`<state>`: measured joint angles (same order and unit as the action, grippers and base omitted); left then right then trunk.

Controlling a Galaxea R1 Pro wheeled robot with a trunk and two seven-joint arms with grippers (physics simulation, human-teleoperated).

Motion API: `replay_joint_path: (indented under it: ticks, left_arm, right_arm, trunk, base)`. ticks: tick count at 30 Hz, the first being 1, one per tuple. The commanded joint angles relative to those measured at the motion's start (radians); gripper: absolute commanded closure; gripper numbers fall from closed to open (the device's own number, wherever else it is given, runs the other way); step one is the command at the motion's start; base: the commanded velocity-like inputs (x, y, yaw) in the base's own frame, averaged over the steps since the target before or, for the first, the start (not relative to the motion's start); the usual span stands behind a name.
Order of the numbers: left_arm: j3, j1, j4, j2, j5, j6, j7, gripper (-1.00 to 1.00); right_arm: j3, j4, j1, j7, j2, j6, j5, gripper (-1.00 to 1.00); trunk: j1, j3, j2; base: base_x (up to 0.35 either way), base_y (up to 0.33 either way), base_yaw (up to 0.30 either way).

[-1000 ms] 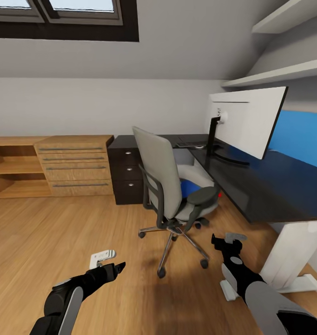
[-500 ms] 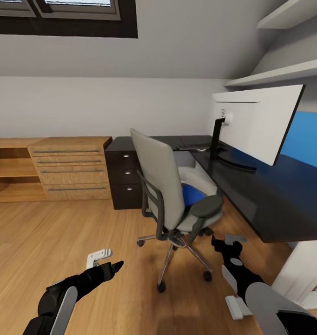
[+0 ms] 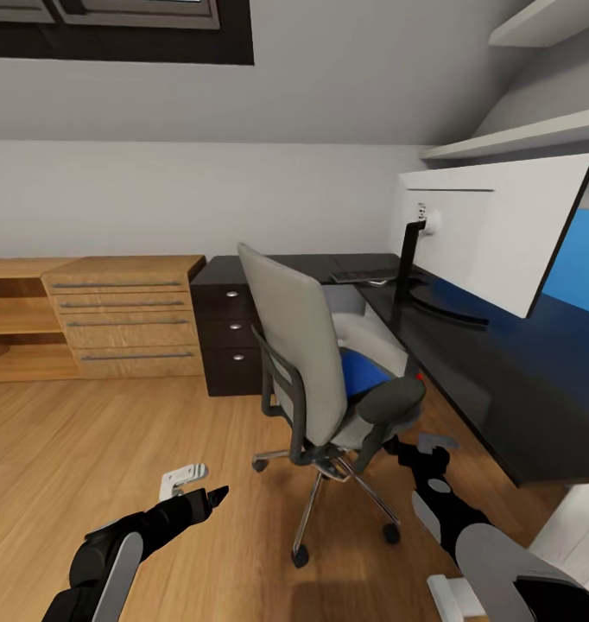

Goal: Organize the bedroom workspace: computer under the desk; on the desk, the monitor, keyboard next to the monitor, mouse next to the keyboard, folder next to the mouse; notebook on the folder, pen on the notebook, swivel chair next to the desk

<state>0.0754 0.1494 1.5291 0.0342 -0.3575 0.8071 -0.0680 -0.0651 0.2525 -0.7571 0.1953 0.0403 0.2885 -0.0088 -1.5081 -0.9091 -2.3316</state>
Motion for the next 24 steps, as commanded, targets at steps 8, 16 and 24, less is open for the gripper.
replay_joint_path:
  ticks: [8,16,24]
  left_arm:
    - [0.02,0.001,0.0,0.0,0.003,0.006,-0.007,-1.0]
    - [0.027,0.001,0.0,0.0,0.003,0.006,-0.007,-1.0]
    - [0.027,0.001,-0.001,0.0,0.003,0.006,-0.007,-1.0]
  right_arm:
    - [-0.008,-0.005,-0.001,0.002,-0.019,0.066,-0.001,-1.0]
    - [-0.009,-0.006,-0.001,0.004,-0.03,0.073,0.001,-1.0]
    - [-0.009,-0.007,-0.001,0.004,-0.031,0.073,0.001,-1.0]
  trunk:
    - [0.0,-0.001,0.0]
    - [0.0,0.004,0.0]
    - [0.0,0.009,0.0]
  base:
    - [0.008,0.0,0.02]
    - [0.0,0.0,0.231]
    - [0.0,0.0,0.252]
